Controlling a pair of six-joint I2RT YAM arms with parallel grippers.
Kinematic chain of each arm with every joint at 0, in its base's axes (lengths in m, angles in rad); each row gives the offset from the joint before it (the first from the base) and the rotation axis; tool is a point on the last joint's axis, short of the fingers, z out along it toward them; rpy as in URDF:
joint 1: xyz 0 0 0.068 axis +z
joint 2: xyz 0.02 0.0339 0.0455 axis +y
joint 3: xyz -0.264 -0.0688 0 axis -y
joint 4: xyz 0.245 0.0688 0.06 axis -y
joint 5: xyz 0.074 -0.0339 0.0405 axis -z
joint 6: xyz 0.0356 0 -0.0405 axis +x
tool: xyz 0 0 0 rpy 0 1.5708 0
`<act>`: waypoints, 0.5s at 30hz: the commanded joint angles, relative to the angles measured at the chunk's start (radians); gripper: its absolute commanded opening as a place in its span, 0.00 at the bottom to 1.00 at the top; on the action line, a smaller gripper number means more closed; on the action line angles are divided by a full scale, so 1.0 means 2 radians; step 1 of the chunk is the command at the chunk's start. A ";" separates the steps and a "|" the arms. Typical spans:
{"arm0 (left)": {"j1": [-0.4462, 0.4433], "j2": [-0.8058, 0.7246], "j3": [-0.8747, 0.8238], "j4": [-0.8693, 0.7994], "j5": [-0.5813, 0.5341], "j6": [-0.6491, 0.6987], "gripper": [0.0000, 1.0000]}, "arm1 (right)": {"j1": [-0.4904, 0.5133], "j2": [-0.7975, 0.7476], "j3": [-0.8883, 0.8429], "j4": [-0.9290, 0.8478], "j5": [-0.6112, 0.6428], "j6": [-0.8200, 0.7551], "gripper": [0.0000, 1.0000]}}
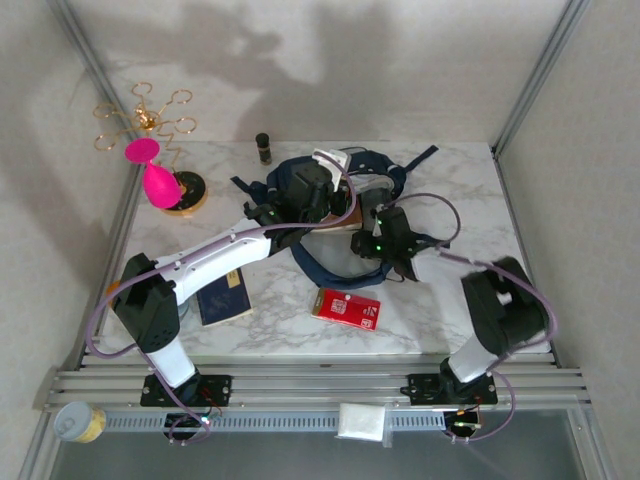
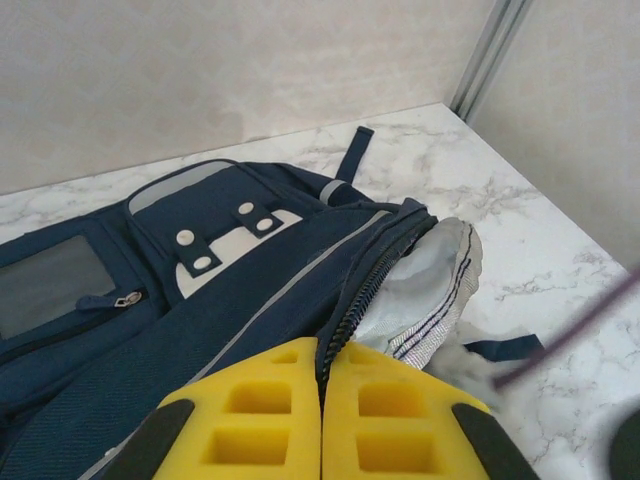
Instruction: Pack books, pencil case, and school supplies into a backpack
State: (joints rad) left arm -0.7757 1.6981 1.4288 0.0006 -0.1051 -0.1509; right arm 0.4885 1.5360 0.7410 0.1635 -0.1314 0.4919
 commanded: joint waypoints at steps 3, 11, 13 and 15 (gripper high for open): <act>-0.002 -0.016 -0.024 0.038 -0.001 -0.041 0.00 | -0.005 -0.151 -0.047 -0.067 -0.020 -0.010 0.41; -0.002 -0.055 -0.168 0.085 0.088 -0.137 0.27 | -0.006 -0.292 -0.021 -0.200 -0.004 0.016 0.49; -0.001 -0.090 -0.210 0.090 0.091 -0.165 0.37 | -0.006 -0.283 0.002 -0.222 -0.028 0.021 0.50; 0.001 -0.136 -0.248 0.091 0.094 -0.186 0.45 | 0.002 -0.262 0.024 -0.237 -0.045 0.026 0.53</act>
State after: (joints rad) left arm -0.7773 1.5623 0.9913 0.1120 0.0498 -0.4171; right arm 0.4812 0.9768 0.7254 -0.2085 -0.1635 0.5182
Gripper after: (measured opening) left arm 0.430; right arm 0.520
